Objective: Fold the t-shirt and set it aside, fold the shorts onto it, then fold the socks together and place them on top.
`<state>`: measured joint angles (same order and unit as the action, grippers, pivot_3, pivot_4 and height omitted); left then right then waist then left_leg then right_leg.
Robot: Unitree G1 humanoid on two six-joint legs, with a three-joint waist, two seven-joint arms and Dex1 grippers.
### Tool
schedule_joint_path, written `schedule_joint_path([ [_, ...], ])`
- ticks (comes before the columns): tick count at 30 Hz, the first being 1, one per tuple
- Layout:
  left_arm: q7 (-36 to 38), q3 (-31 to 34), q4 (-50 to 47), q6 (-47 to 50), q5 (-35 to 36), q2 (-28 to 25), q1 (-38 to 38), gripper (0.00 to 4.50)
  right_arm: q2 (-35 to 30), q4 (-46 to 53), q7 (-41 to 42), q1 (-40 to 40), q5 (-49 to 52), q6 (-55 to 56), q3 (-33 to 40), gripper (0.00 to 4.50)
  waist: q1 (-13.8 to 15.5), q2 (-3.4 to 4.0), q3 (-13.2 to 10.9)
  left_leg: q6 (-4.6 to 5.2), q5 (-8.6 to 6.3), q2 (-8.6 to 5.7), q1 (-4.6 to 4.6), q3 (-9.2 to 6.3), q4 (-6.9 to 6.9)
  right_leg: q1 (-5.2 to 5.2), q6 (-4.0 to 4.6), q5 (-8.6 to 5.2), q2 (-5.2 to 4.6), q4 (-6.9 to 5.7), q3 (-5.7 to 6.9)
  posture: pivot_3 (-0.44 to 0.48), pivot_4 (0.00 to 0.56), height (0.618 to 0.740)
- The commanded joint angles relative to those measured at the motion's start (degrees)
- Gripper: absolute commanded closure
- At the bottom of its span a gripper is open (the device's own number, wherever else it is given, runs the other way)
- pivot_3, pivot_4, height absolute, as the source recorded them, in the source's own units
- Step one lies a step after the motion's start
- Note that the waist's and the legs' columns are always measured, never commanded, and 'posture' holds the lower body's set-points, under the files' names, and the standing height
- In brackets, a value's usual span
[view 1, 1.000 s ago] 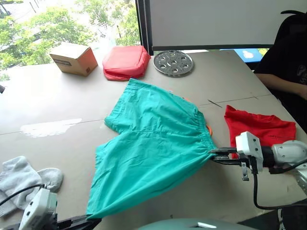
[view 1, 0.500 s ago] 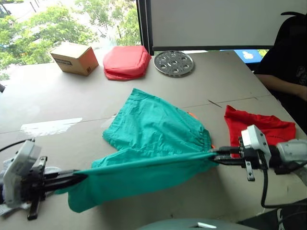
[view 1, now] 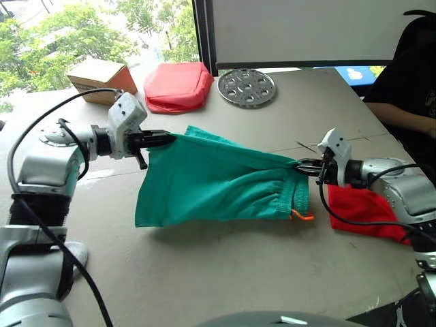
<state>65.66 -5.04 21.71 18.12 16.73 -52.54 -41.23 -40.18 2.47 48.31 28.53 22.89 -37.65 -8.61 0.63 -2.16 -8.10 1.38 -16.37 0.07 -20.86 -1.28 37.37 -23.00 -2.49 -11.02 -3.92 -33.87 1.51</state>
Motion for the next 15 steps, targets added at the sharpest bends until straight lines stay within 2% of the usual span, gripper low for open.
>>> schedule_joint_path([
  [1,-2.1,-2.6,10.2,-9.9,-8.0,2.7,-6.0,4.50,0.4,-0.9,-1.0,2.8,-1.8,-1.0,0.7,4.44,0.0,0.00,0.0,0.01,0.00,0.00,0.00,0.00,0.04,0.00,-0.01,0.00,0.00,-0.02,0.00,0.000,0.150,0.740],
  [7,-7.5,-4.5,25.4,-22.6,-15.5,9.5,-14.0,4.50,2.8,-2.6,-1.6,4.8,-3.7,-1.8,0.4,4.44,0.2,-0.05,0.0,0.01,0.00,0.00,-0.05,-0.06,0.08,0.00,-0.03,0.01,0.00,-0.06,0.04,0.000,0.150,0.740],
  [12,-9.4,-5.5,34.1,-28.3,-19.5,13.9,-17.1,4.50,3.4,-3.2,-1.7,4.9,-4.4,-3.6,0.7,4.44,0.1,-0.06,0.0,0.02,0.00,-0.01,-0.10,-0.06,0.09,0.00,-0.04,0.02,-0.02,-0.10,0.07,0.000,0.150,0.740],
  [14,-11.0,-4.1,36.6,-29.2,-19.2,15.5,-17.7,3.79,3.6,-3.7,-1.6,4.7,-4.7,-3.5,0.9,3.69,0.1,-0.06,0.0,0.04,-0.01,-0.01,-0.09,-0.06,0.10,0.00,-0.05,0.03,-0.03,-0.10,0.07,0.000,0.150,0.740],
  [15,-11.6,-3.4,37.5,-29.3,-18.9,16.0,-17.9,3.60,3.6,-3.6,-1.5,4.5,-4.8,-3.4,1.0,3.46,0.1,-0.06,0.0,0.04,-0.01,-0.01,-0.09,-0.06,0.10,0.00,-0.05,0.03,-0.03,-0.10,0.07,0.000,0.150,0.740],
])
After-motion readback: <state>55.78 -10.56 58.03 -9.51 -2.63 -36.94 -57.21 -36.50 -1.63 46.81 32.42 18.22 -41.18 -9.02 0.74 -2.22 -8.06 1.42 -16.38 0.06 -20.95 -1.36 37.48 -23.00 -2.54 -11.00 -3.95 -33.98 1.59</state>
